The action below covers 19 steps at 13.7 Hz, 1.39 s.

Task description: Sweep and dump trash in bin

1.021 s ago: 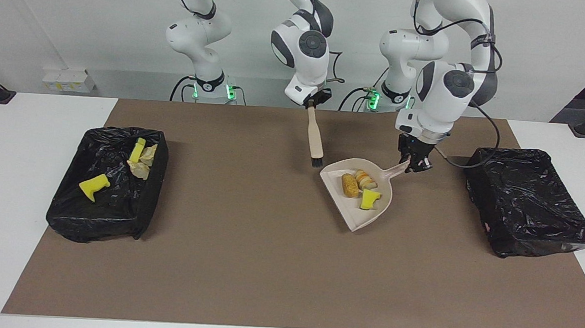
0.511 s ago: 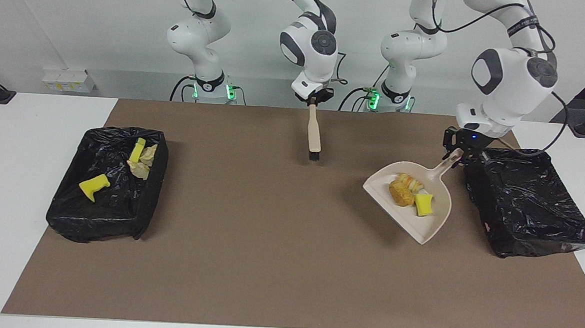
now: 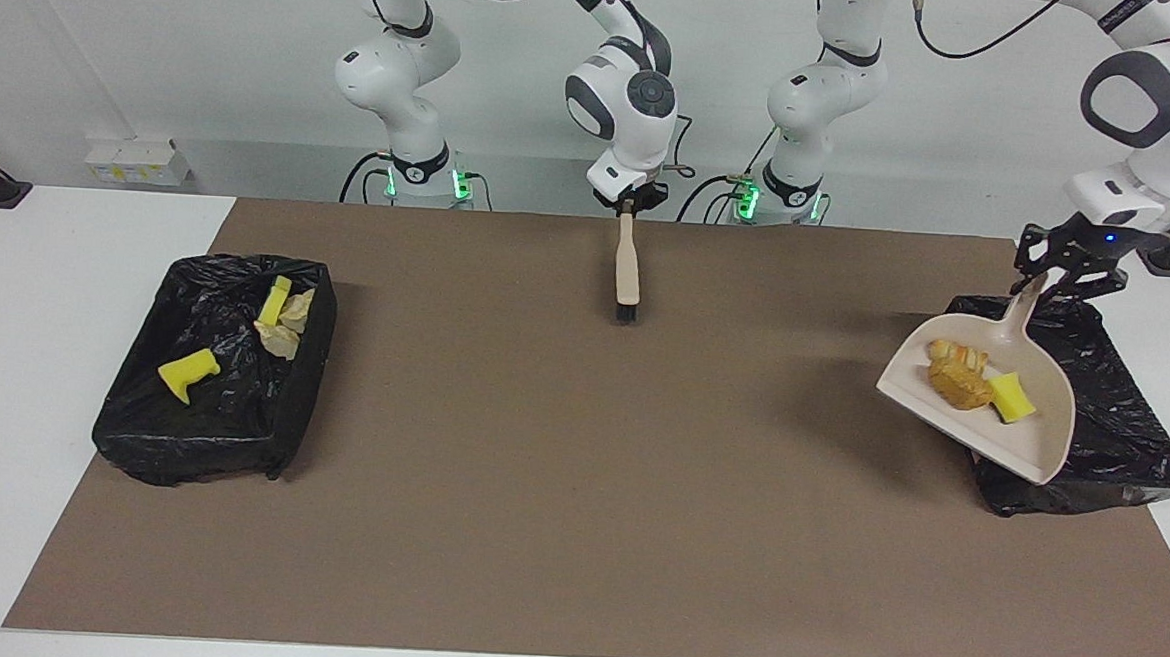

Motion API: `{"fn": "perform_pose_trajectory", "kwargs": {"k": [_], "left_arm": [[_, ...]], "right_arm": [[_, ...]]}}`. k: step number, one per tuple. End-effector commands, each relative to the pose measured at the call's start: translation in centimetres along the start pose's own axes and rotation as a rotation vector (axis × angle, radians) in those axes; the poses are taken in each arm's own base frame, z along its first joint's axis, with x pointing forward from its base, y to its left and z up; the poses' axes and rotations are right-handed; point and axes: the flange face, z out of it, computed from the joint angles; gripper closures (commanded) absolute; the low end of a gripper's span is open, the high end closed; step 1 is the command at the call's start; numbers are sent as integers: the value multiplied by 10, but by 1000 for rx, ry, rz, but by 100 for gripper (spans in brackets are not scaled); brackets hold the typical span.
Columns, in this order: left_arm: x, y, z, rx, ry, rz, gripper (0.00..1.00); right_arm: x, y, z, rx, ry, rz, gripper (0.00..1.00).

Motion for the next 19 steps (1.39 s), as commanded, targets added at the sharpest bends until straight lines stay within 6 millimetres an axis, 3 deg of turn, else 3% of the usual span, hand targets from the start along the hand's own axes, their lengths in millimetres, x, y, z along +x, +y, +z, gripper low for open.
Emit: {"fn": "perform_pose_trajectory", "kwargs": {"k": [1,3,5,6,7,10,11,12,14,17,19], "left_arm": [[-50,-34,-23,-28,-16,-22,100],[-71,-62,-45,50,-122,-24,100],[-79,-102,-67,135,-189,0,100],[-83,-119,-67,156,-225,13,100],[-85,-126,-66,176,-257,31,100],[-92,-128,-67,208,-457,146,100],[-86,-126,-66,206,-492,192,100],[-75,-122,-63,205,-503,218,100],[-55,-116,-61,217,-510,265,100],[-28,-111,-62,252,-588,376,100],[-15,-107,-63,267,-602,426,100]], "right_arm": [[9,3,1,8,22,-23,100],[20,4,1,23,29,-11,96],[30,5,-1,30,27,0,79],[40,5,-5,40,29,6,76],[51,6,-9,47,31,14,61],[86,3,-22,83,44,57,56],[97,2,-29,91,57,61,49],[106,0,-35,85,84,51,22],[128,9,-53,90,139,58,19],[179,54,-86,168,218,154,15],[207,96,-106,189,250,226,0]]}}
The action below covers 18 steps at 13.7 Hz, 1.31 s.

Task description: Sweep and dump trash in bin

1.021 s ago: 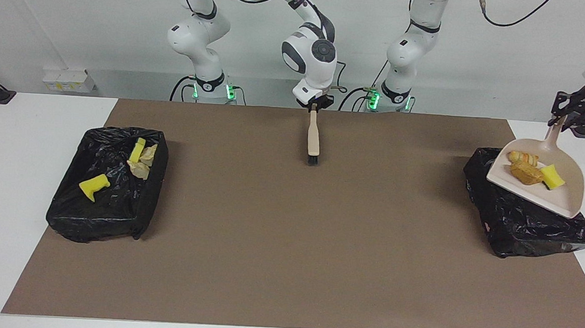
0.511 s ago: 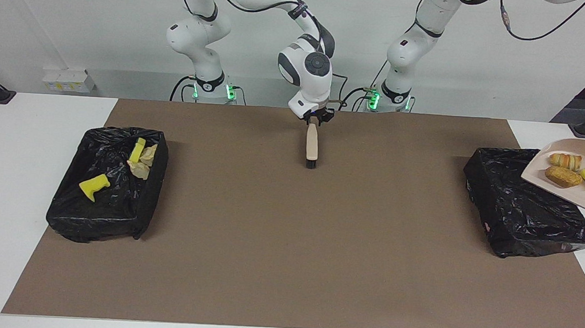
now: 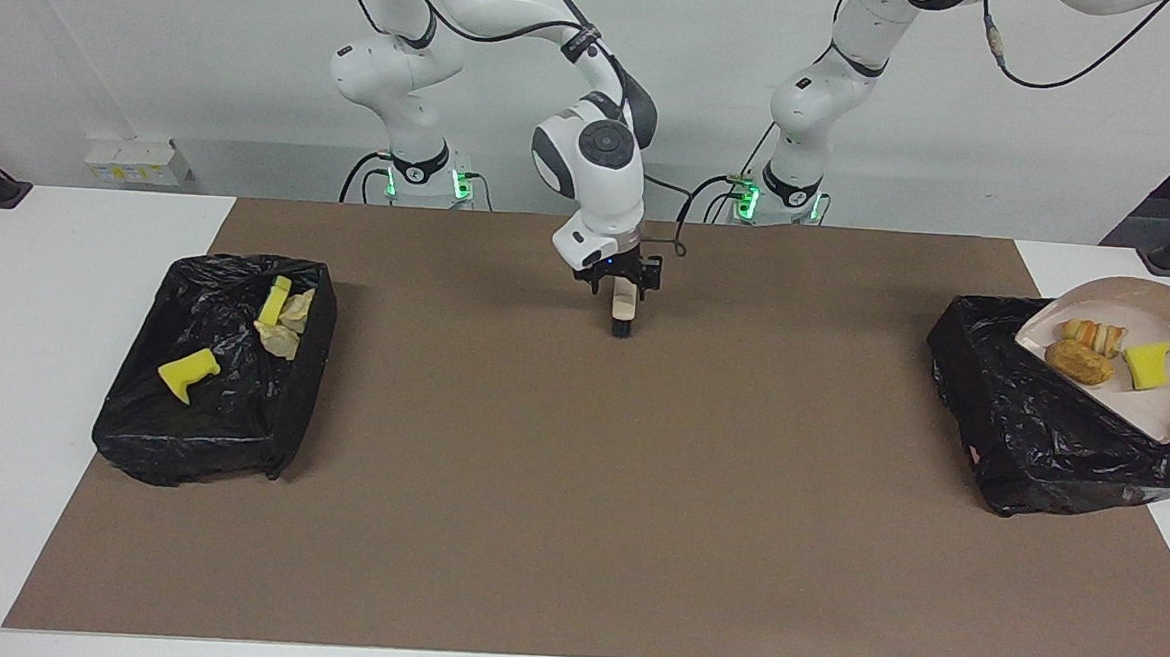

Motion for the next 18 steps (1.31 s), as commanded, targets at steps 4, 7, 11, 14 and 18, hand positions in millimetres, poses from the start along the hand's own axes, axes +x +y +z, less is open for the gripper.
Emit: {"fn": "perform_pose_trajectory", "kwargs": {"k": [4,7,11,14,18], "left_arm": [[-4,-6,-7,54,-107,91,100],[4,-11,-19,105,-198,147,100],[41,-14,-51,202,-335,236,100],[65,-13,-69,243,-375,281,100],[78,-12,-80,282,-391,304,100]], "right_arm": [[127,113,-60,-17,227,10,0],[156,166,-99,-41,247,9,0],[163,224,-160,-78,266,-34,0],[160,258,-226,-119,222,-37,0],[152,285,-308,-146,166,-42,0]]}}
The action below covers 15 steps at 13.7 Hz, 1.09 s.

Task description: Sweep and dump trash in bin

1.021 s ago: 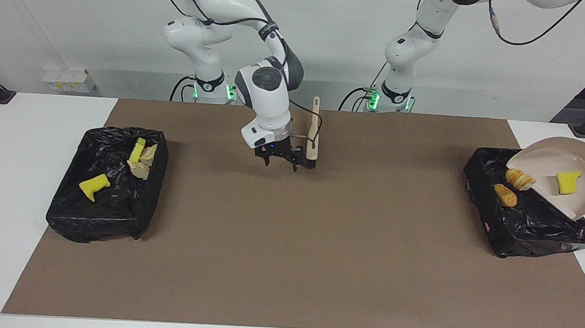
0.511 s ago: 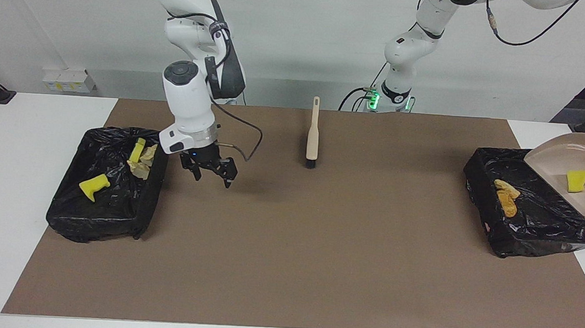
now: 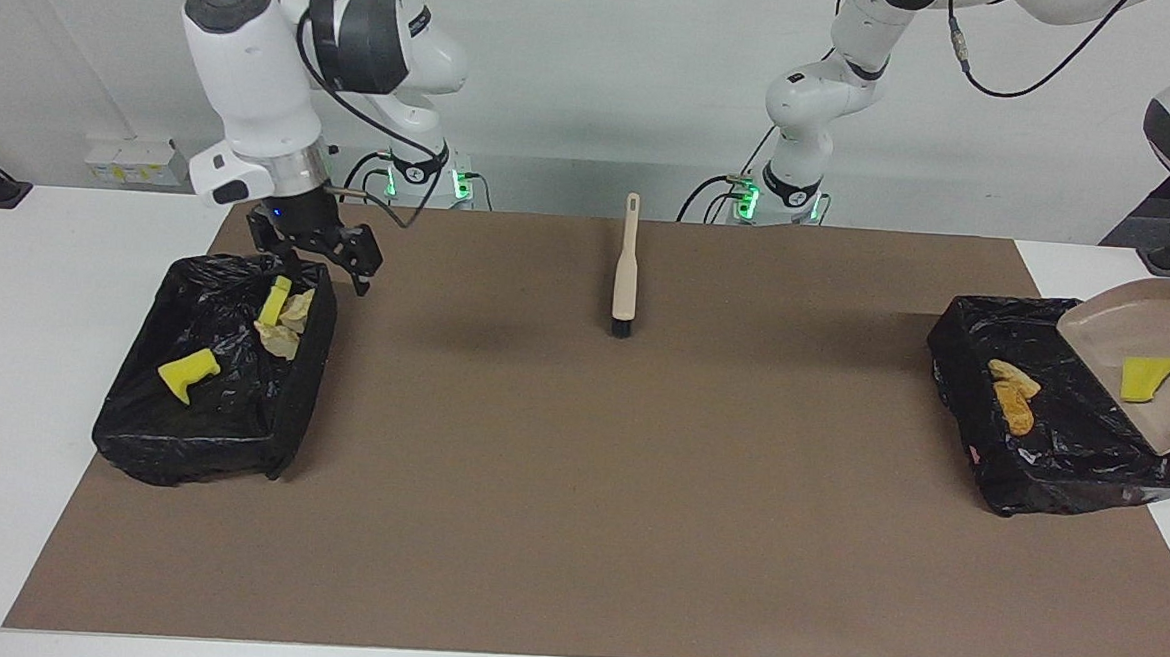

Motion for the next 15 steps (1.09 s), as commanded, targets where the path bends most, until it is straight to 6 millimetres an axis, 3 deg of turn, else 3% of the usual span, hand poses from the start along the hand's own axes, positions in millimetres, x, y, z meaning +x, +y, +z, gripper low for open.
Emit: {"fn": "perform_pose_trajectory", "kwargs": {"k": [1,3,5,11,15], "left_arm": [[-6,-5,-2,37,-50,12,100],[9,-13,-43,96,-172,65,100],[5,-10,-35,91,-125,43,100],[4,-7,-35,76,-111,36,100],[8,12,-34,-15,277,-102,100]], "right_arm": [[3,8,-37,-21,-32,-22,0],[-1,12,-57,-24,-49,-26,0],[0,16,-80,-41,-44,-76,0],[-3,14,-82,-46,-48,-119,0],[-12,11,-74,-45,-72,-125,0]]}}
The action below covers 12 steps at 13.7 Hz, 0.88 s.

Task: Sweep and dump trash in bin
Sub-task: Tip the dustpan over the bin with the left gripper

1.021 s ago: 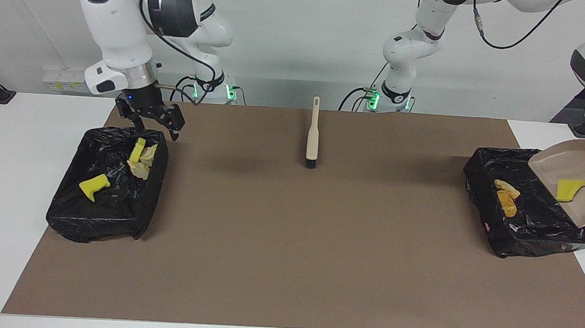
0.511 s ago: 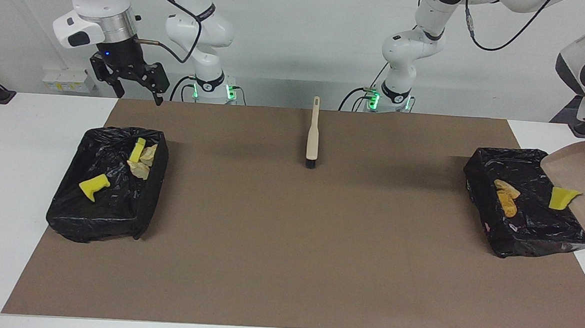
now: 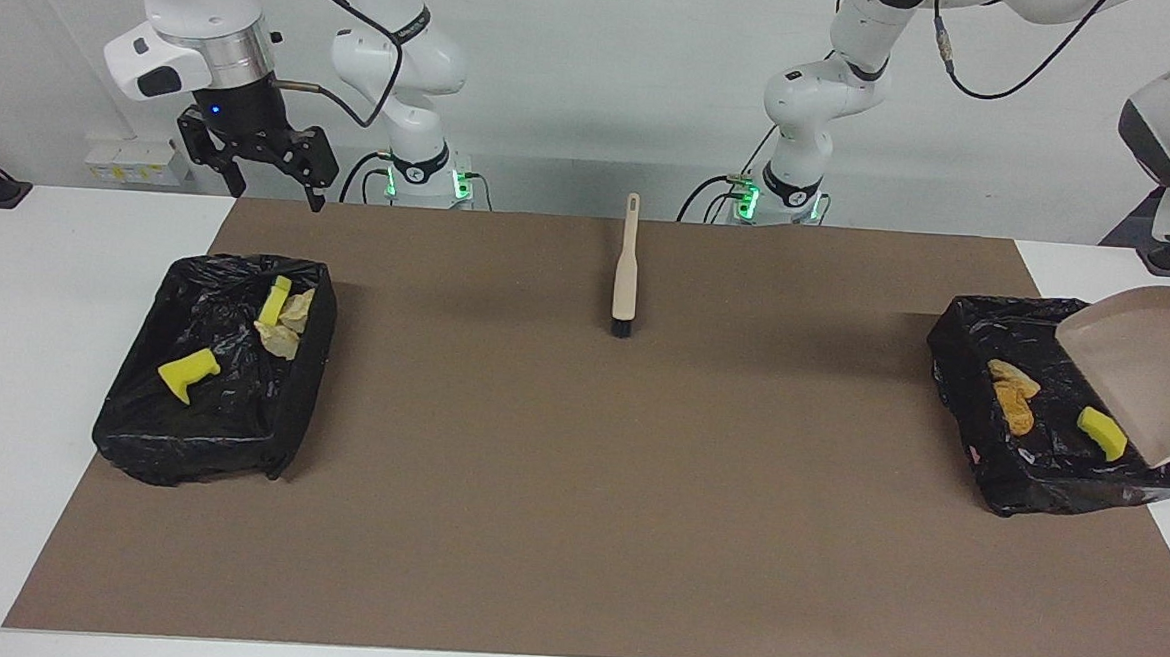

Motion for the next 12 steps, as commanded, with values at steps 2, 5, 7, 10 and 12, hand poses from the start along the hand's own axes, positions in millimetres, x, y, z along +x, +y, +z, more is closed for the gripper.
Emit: {"fn": "perform_pose_trajectory", "kwargs": {"k": [2,5,7,10,12], "left_arm": [[-14,19,-19,-38,214,-181,100],[6,31,-32,-167,438,-441,100],[29,41,-47,-279,456,-602,100],[87,50,-92,-339,459,-708,100],[127,64,-122,-388,491,-781,100]], "right_arm": [[-7,-4,2,38,-25,-31,0],[-8,-9,3,36,-27,-35,0],[-9,-9,3,35,-32,-35,0],[-9,-9,3,35,-32,-28,0],[-9,-9,3,35,-32,-28,0]]}}
